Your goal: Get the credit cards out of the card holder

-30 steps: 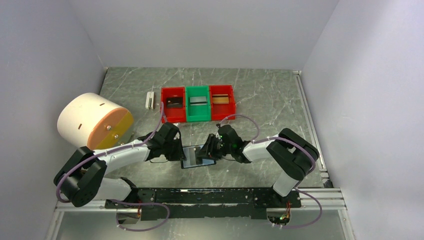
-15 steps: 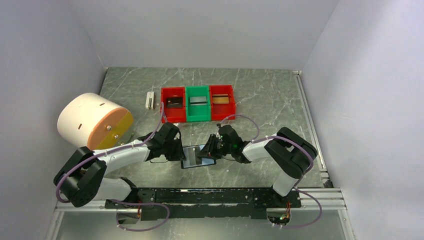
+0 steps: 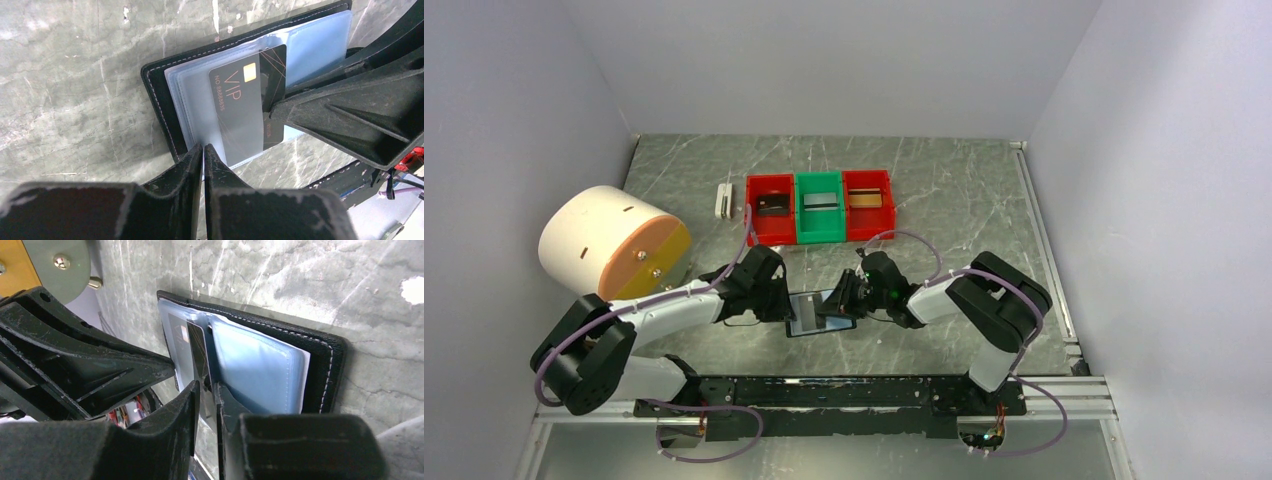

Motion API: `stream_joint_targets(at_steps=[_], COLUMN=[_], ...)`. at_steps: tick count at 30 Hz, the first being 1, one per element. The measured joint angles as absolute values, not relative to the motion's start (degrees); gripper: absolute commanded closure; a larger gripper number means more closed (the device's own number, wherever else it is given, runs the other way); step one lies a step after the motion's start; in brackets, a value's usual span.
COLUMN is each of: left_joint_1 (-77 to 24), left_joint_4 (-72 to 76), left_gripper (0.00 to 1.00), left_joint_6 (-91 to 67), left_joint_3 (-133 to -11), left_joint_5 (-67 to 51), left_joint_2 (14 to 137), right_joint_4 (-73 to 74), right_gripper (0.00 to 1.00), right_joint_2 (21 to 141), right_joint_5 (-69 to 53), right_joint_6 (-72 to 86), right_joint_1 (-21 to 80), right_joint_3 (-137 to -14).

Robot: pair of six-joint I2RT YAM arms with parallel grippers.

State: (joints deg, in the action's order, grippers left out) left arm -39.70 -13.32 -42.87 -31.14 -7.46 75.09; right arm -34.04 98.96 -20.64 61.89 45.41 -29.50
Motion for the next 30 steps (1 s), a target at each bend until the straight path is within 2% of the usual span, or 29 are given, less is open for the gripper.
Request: stream_joint_targets(at_steps=[2,4,7,13,23,26,30], left_joint_1=[-39.7,-39.8,-39.8,-39.8,-39.9,-39.9,-39.9], left_joint_4=[-13.6,-14.3,-15.0,-15.4,-15.5,-15.0,-11.6], left_gripper=[0.87,0.87,0.88,0.86,0.62,0.60,0.64], left_joint_6=[-42.9,-42.9,-42.8,-42.7,-42.7,-42.7,-42.7], left_joint_3=[-31.1,-31.1,-31.1,-31.1,-31.7,-33.5,-34.5], left_joint_5=[-7.2,-6.8,-6.5,-6.2,-6.2,-6.2,-6.8], left_joint_2=[74.9,74.7,74.7,74.7,70.0,67.9,67.6], right_joint_4=[-34.2,-34.2,-34.1,-33.6,-33.2,-32.9,-32.9], right_gripper=[0.87,0.96,0.99,0.99,0.98,0.97,0.96], right_joint_2=[99.2,99.3,99.1,96.7,96.2,96.2,96.2], right_joint_5=[-20.6,-20.6,-20.3,-19.0,-18.6,-18.6,-18.6], right_joint_6=[61.8,61.8,61.7,61.6,61.8,61.7,61.8], right_joint_1=[45.4,45.4,45.4,45.4,45.4,45.4,45.4], right_joint_3=[-29.5,-29.4,-29.3,-28.5,-28.4,-28.4,-28.4])
